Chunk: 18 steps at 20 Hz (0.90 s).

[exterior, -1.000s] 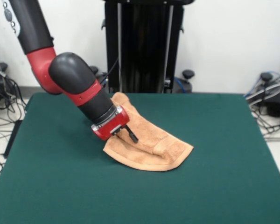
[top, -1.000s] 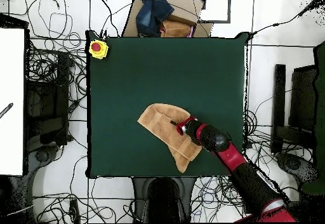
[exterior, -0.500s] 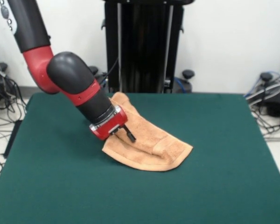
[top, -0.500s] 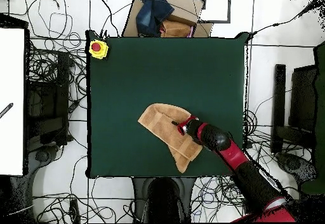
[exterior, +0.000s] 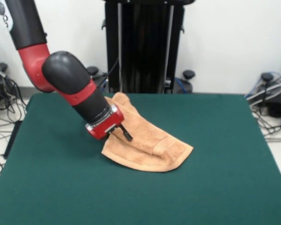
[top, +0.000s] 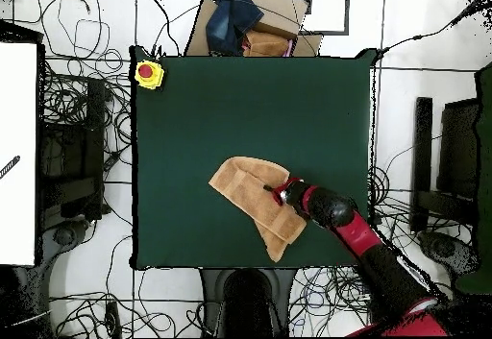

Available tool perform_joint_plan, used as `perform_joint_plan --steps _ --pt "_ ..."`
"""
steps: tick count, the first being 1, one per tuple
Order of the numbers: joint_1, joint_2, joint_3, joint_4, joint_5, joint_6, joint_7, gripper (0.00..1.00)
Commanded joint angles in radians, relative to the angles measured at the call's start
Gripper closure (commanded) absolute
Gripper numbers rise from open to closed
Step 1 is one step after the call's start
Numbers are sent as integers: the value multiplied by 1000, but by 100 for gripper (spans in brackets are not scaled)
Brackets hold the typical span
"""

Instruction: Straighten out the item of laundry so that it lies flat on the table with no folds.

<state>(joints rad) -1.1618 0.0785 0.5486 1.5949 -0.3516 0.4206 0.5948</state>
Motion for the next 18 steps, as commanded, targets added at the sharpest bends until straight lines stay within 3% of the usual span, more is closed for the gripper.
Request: perform_joint_plan --steps 1,4,12,16,18 --pt "32 -103 -119 -123 81 105 221 0" --pt "-55 36 -29 -173 107 -24 191 0" --pt "-272 198 97 -92 34 -303 180 0" --pt "-293 235 99 -111 29 -322 189 0" --pt "-236 211 52 -127 52 -270 204 0"
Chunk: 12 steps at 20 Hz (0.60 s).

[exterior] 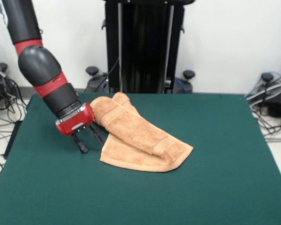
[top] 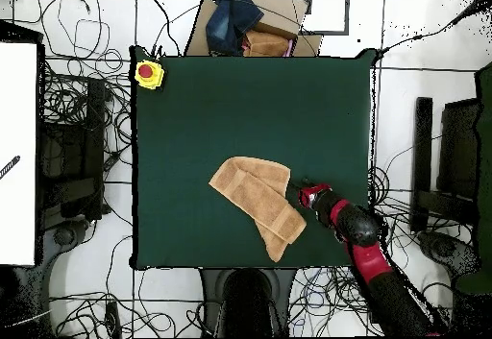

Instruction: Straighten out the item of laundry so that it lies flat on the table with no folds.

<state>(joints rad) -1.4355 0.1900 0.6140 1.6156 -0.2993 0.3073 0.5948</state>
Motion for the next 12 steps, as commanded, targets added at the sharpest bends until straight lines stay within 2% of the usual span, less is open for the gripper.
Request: perform_joint_plan --steps 1,5,8,12 --pt "57 88 -25 -144 -7 -128 186 0" --pt "97 57 -51 -119 5 -77 192 0" --pt "140 112 -35 -205 37 49 108 0" --pt "209 144 -60 -269 73 210 62 0"
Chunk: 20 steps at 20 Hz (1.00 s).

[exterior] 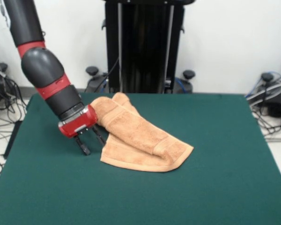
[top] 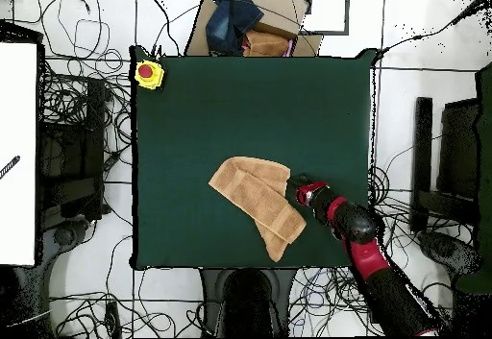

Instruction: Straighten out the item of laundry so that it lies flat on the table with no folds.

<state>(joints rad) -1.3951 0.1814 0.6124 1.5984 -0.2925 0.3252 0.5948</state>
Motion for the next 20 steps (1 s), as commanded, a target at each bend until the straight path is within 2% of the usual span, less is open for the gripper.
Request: perform_joint_plan --steps 1,10,14,17,20 --pt "176 153 -60 -258 69 213 58 0" --pt "201 212 -52 -337 78 404 -7 0" --pt "168 274 -32 -343 137 505 -30 0" --pt "161 273 -42 -324 137 479 -8 0" --pt "167 290 -47 -332 153 513 -21 0"
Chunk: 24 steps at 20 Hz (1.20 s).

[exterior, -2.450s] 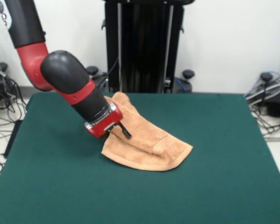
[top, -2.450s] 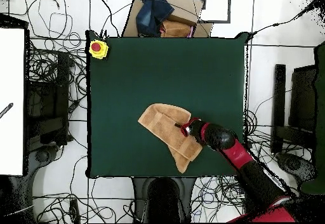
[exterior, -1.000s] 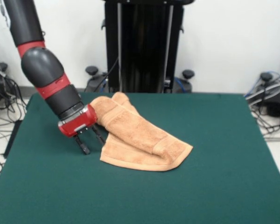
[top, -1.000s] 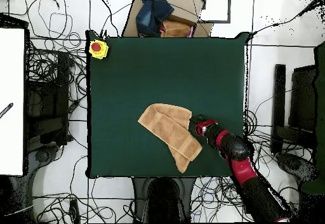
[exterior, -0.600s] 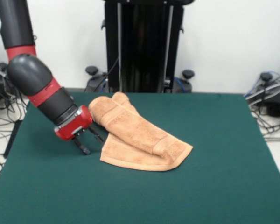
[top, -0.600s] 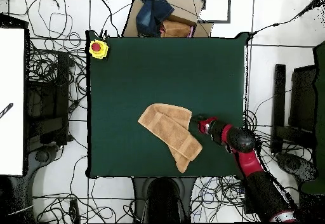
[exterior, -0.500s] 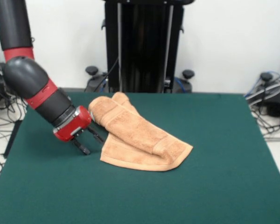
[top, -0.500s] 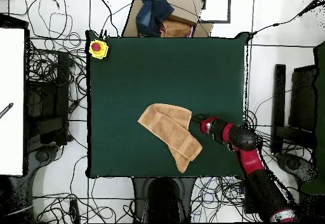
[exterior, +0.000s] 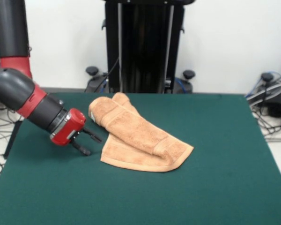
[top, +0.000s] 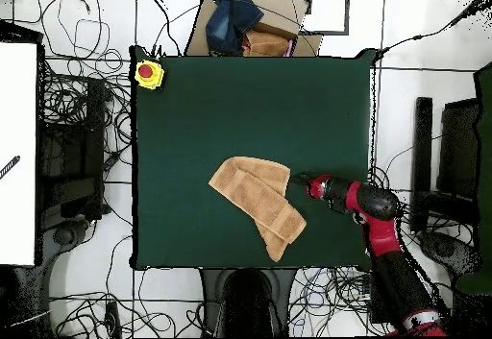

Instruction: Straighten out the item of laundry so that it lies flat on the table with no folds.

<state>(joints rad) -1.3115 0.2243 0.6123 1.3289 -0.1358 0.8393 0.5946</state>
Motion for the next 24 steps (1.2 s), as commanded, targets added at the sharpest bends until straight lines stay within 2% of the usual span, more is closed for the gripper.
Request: perform_joint_plan --steps 1,5,7,19,22,24 --pt "82 250 -48 -58 -4 -5 -25 0" --pt "51 256 -42 -26 -19 -51 -59 0" --pt "72 238 -52 -30 -27 -21 -58 0" --pt "46 312 -47 -18 12 20 -95 0" --pt "78 285 -61 -32 5 51 -82 0" --pt "83 279 -69 -20 -11 28 -78 0"
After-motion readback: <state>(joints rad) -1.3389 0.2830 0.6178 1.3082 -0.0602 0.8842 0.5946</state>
